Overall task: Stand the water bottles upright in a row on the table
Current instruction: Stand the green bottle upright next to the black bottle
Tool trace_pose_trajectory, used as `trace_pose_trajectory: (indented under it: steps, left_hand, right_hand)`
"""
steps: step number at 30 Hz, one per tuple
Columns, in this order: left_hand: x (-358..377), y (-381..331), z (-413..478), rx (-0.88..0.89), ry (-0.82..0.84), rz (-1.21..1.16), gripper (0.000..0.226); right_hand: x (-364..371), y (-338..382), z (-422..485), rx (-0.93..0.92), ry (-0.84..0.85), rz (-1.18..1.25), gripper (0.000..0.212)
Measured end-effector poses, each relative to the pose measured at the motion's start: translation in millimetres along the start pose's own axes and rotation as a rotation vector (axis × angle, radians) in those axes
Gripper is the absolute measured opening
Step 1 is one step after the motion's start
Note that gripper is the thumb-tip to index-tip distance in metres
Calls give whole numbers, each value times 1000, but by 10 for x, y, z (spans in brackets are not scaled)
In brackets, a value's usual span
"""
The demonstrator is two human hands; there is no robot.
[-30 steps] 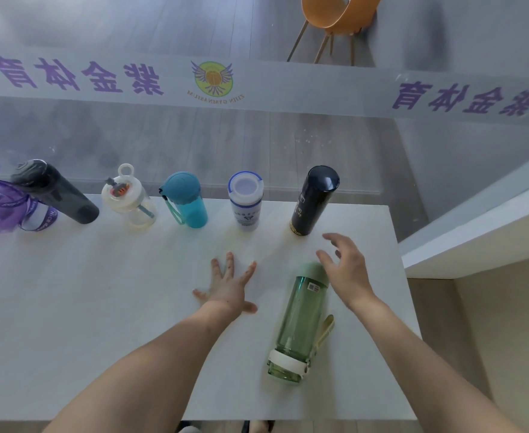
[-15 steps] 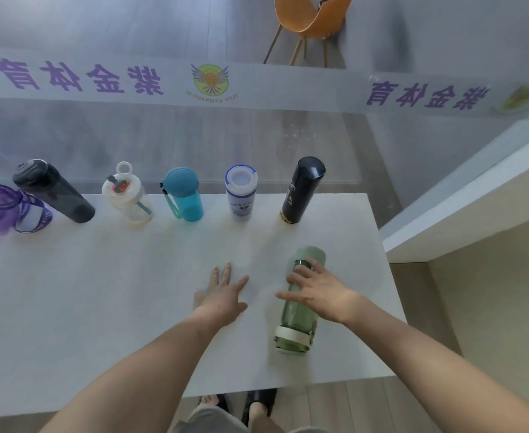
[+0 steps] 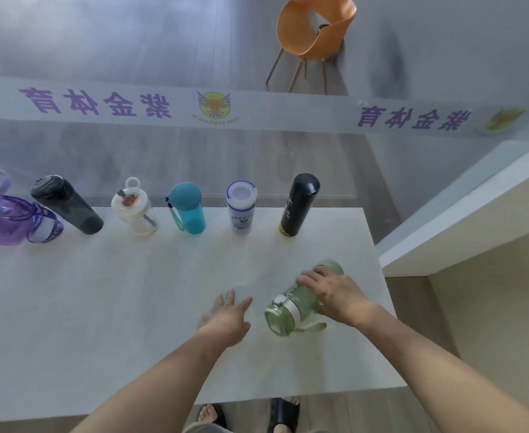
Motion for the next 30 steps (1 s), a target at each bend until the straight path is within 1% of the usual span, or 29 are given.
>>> trace_pose_trajectory:
  steps: [3, 5, 7, 10, 12, 16, 19, 21, 23, 26, 28, 30]
  left_hand:
    - [-12, -188, 37, -6, 5, 2, 69]
    - [-28, -337, 80, 0, -7, -10, 68]
    - [-52, -504, 127, 2, -23, -20, 69]
    - [-67, -748, 208, -1, -30, -17, 78]
    - [-55, -868, 282, -4, -36, -17, 80]
    - [-27, -981, 453, -11, -51, -25, 74]
    - [17, -1028, 559, -23, -55, -13, 74]
    - [47, -1044, 626, -33, -57, -2, 78]
    - [70, -1042, 682, -38, -53, 20, 83]
    - [130, -1050, 731, -49, -46, 62, 95]
    - [180, -1067, 737, -63, -52, 95, 105]
    - [200, -1077, 745, -77, -69, 140, 113]
  right_hand:
    - [-43, -223, -70, 201, -87, 261, 87]
    - [-39, -395, -100, 261, -159, 349, 93]
    - [-23, -567, -121, 344, -242, 446, 89]
    - [11, -784, -144, 519, -328, 604, 79]
    - [34, -875, -154, 619, -369, 722, 86]
    - [37, -964, -110, 776, -458, 940, 102]
    - [80, -944, -47, 816, -556, 1065, 106]
    - [131, -889, -21, 830, -601, 1123, 100]
    - [178, -837, -12, 820, -627, 1132, 93]
    - [261, -836, -24, 776, -642, 1152, 88]
    - [332, -856, -50, 715, -634, 1190, 85]
    - [425, -882, -83, 651, -634, 1213, 74]
Point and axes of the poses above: each hand's wrist, its own z-axis towards the middle knuckle, its own x-axis out of the palm, y = z × x, the point moved 1 cm from there along z, towards the middle knuckle, and after that the axes turned 5 degrees about -z, right-handed, at the moved point
